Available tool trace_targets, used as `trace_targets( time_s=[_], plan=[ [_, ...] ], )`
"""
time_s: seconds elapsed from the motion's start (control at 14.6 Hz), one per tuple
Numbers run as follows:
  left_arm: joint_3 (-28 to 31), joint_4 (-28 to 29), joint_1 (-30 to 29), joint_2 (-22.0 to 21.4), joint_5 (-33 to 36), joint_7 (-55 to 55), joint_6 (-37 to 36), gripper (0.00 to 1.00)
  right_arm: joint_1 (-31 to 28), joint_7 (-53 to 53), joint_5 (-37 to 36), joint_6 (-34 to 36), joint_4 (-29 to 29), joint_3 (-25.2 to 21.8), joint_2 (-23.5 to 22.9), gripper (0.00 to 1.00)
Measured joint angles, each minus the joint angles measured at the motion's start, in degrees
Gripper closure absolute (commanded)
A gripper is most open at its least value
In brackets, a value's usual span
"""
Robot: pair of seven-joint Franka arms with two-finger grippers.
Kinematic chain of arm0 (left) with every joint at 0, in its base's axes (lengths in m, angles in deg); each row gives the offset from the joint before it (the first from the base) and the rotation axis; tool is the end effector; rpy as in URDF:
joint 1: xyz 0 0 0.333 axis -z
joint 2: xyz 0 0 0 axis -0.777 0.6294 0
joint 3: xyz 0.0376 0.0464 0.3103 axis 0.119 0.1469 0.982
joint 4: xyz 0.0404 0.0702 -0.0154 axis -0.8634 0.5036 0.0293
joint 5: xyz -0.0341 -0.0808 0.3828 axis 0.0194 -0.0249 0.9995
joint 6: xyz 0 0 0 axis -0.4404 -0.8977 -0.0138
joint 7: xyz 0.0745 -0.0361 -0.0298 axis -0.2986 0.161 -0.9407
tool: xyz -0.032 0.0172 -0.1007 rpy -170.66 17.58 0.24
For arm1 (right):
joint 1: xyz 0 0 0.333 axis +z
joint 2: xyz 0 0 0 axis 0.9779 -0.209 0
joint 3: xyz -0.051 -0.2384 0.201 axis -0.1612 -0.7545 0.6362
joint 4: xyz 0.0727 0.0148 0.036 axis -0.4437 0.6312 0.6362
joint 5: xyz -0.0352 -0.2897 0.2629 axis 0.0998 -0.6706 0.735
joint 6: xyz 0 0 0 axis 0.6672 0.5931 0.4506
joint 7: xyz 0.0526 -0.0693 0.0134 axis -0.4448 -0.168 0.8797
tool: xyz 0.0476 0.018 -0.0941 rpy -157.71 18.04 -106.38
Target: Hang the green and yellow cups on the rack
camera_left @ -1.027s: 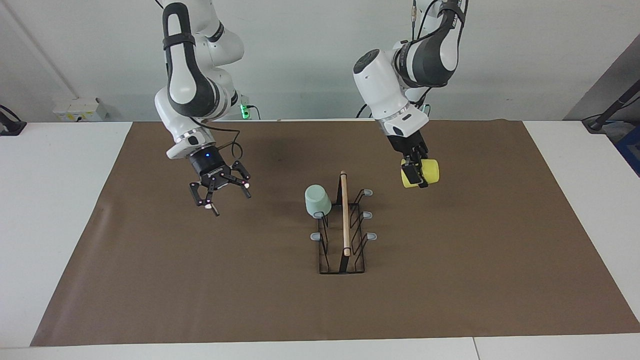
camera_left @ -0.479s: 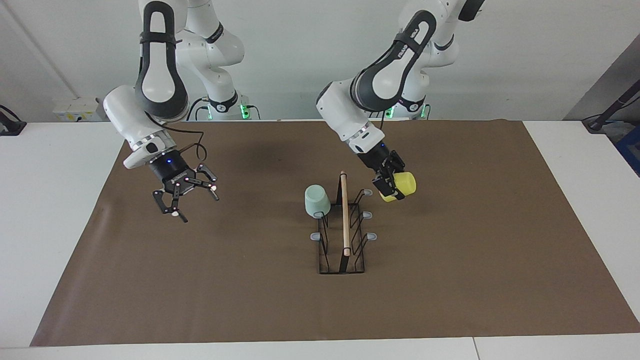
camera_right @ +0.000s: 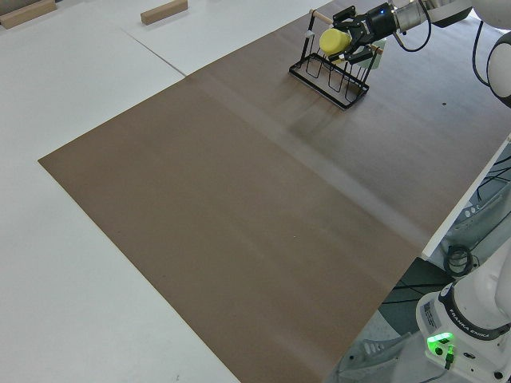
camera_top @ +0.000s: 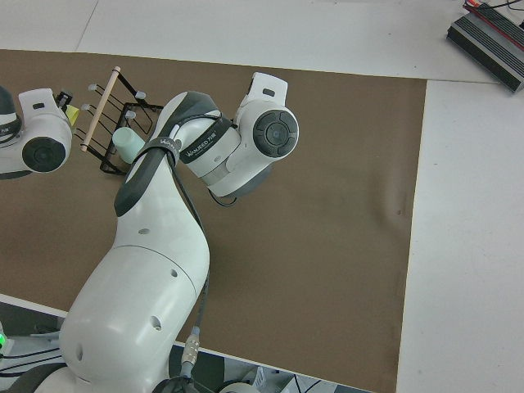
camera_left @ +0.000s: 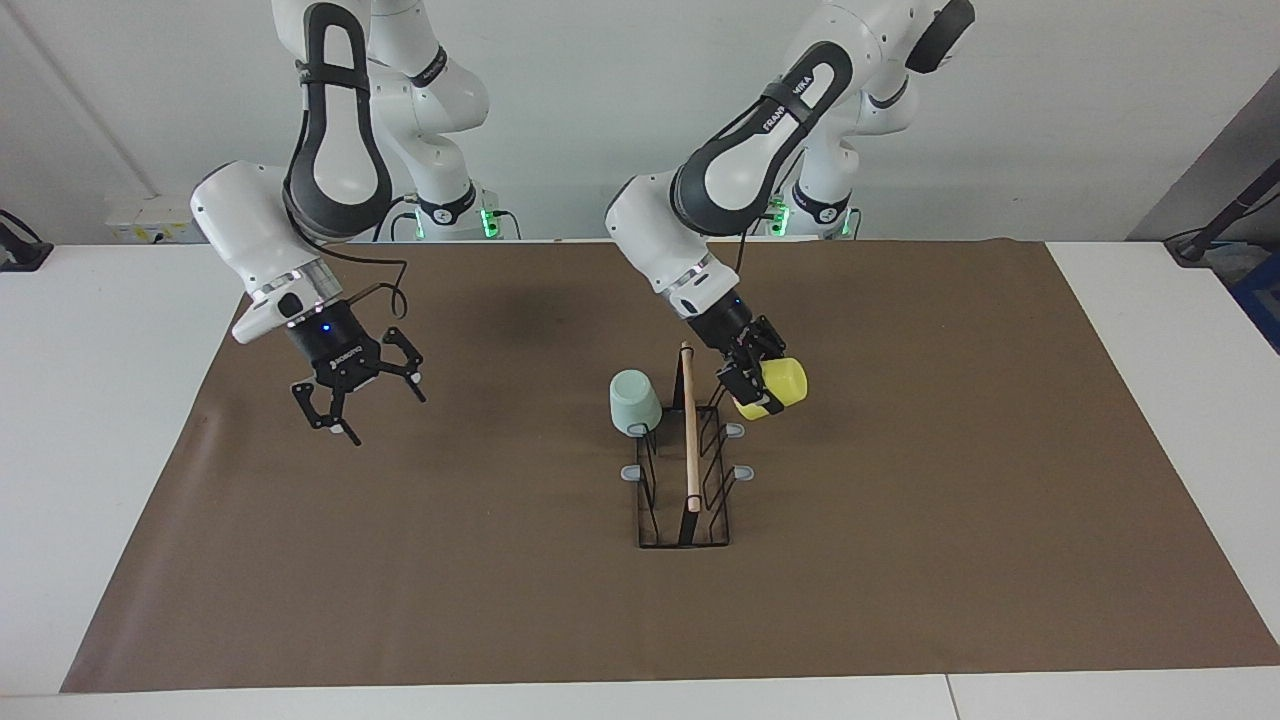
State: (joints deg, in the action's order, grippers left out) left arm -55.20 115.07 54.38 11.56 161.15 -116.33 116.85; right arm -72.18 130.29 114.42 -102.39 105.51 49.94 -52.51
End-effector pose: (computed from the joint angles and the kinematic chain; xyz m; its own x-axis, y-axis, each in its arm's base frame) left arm 0.5008 -0.3802 0.3968 0.1123 0.6252 0.7723 0.7749 -0.5416 0.3258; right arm 0.5770 -0.0087 0.4290 0.6347 0.4677 0.6152 0.6096 -0.7923 -0.0266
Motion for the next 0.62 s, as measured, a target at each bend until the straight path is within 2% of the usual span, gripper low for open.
trace_targets(
  time_s=[0.27, 0.62],
  plan=[
    [-0.7, 1.0, 0.9, 0.5, 0.1, 0.1, -0.6, 0.62, -1.7, -24.0, -20.4, 10.5, -5.2, -0.5, 1.1, 0.00],
    [-1.2, 3.8, 2.4, 0.8, 0.1, 0.0, -2.8, 0.59, -2.4, -49.4, -38.5, 23.7, -11.7, -0.6, 2.9, 0.00]
  ],
)
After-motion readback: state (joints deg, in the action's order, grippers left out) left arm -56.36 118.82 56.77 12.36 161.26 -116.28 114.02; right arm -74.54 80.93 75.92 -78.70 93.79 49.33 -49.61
